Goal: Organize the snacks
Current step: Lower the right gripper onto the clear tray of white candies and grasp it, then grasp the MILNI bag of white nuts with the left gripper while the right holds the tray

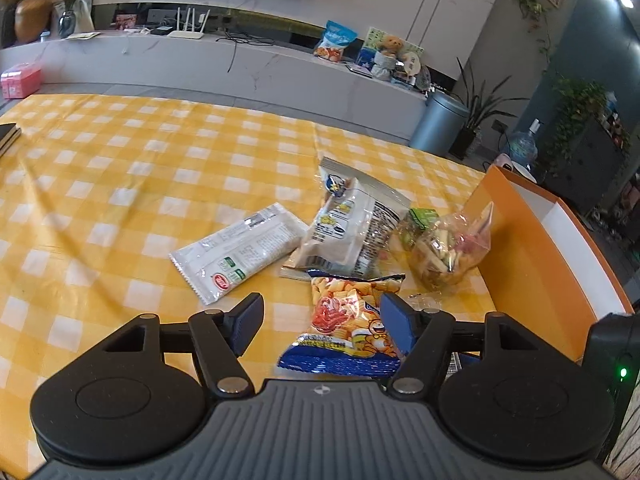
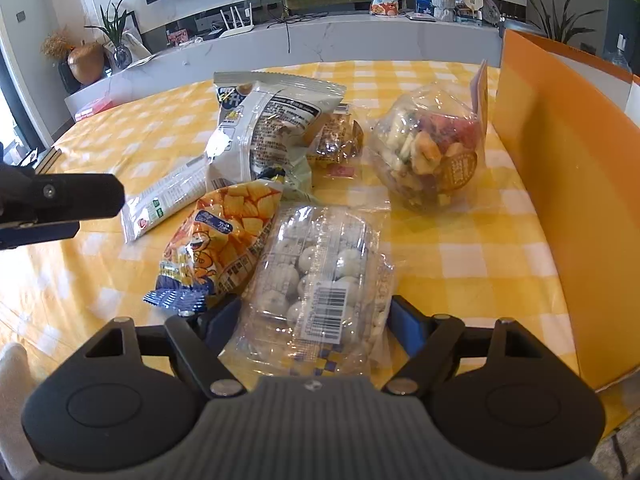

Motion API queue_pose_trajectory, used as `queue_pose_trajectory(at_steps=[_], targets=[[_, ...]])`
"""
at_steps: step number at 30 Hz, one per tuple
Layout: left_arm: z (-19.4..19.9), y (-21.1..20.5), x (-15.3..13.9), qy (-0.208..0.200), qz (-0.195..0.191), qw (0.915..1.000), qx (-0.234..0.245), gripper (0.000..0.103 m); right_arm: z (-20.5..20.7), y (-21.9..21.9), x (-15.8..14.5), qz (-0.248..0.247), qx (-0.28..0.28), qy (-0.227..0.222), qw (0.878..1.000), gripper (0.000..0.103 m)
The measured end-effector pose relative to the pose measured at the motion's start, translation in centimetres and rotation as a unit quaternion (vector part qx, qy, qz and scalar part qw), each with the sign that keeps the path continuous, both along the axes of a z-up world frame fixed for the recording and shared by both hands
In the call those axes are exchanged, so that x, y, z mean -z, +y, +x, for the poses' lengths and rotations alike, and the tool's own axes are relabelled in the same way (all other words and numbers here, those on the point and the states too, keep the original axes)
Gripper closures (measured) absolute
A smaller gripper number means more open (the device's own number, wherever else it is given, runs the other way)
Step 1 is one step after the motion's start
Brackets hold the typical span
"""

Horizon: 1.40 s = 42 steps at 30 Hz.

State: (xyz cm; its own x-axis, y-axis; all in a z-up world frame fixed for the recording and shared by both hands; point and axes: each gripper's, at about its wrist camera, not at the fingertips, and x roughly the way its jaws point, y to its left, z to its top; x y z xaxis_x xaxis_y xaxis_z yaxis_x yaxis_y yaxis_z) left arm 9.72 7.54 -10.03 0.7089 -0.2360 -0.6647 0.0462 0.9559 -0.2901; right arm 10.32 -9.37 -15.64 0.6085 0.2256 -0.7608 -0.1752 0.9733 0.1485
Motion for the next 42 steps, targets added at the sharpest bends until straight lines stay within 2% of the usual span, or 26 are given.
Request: queue_pose_trajectory(at_steps=[2,4,5,7,14,21,24,27,31,35,37,40,42], targets=[[0.1,-0.4,0.2,0.009,0.001,1.0,-0.001,0.024,0.1,-0.4,-0.1,0.005,0.009,0.01,1.0,0.018],[0.3,-0.4,0.4,0.014,0.005,0.9999,-0.005,0.024,0.1,-1.2,-0.2,0.022,0.018,0.015,0.999,0.02],[0.3,-0.5,0.4,0.015,0.008,0.9998,-0.006,0.024,-0.2,-1.5,-0.5,0.032,0.021,0.008,0.999,0.031],[0.3,-0.6,0.5,0.018,0.011,0.9997,-0.008,0.024,-0.6,-2.0,-1.1,0.032,0.038,-0.01,0.999,0.046],[0.4,-1.1,0.9,0.027,0.008,0.9996,-0.009,0.024,-0.8,-4.1,-2.1,0.043,0.063,-0.01,0.997,0.046],[0.3,-2.7,1.0,0.018,0.034,0.9992,0.016,0.024,-1.8,-4.7,-4.0,-0.004,0.045,-0.041,0.998,0.046],[0.4,-3.2,1.0,0.018,0.043,0.9988,0.018,0.024,-2.6,-5.1,-4.1,-0.022,0.034,-0.04,0.998,0.046],[0.4,-3.7,0.8,0.012,0.053,0.9983,0.023,0.023,-3.7,-6.2,-3.5,-0.008,0.027,-0.022,0.999,0.046],[0.2,-5.2,0.0,-0.006,0.104,0.9941,0.031,0.02,-4.2,-8.1,-2.1,0.011,0.048,0.013,0.999,0.046],[0.2,-6.6,0.0,-0.005,0.114,0.9908,0.073,0.018,-3.6,-9.6,-1.4,0.053,0.069,0.046,0.995,0.045],[-0.1,-7.9,0.6,-0.008,0.136,0.9848,0.108,0.018,-3.6,-9.4,-1.4,0.051,0.067,0.044,0.995,0.045],[-0.1,-9.7,1.5,-0.009,0.177,0.977,0.119,0.018,-3.5,-8.9,-1.1,0.04,0.06,0.05,0.996,0.045],[-0.3,-10.3,1.8,-0.008,0.177,0.9757,0.128,0.018,-3.4,-8.9,-1.0,0.038,0.062,0.052,0.996,0.045]])
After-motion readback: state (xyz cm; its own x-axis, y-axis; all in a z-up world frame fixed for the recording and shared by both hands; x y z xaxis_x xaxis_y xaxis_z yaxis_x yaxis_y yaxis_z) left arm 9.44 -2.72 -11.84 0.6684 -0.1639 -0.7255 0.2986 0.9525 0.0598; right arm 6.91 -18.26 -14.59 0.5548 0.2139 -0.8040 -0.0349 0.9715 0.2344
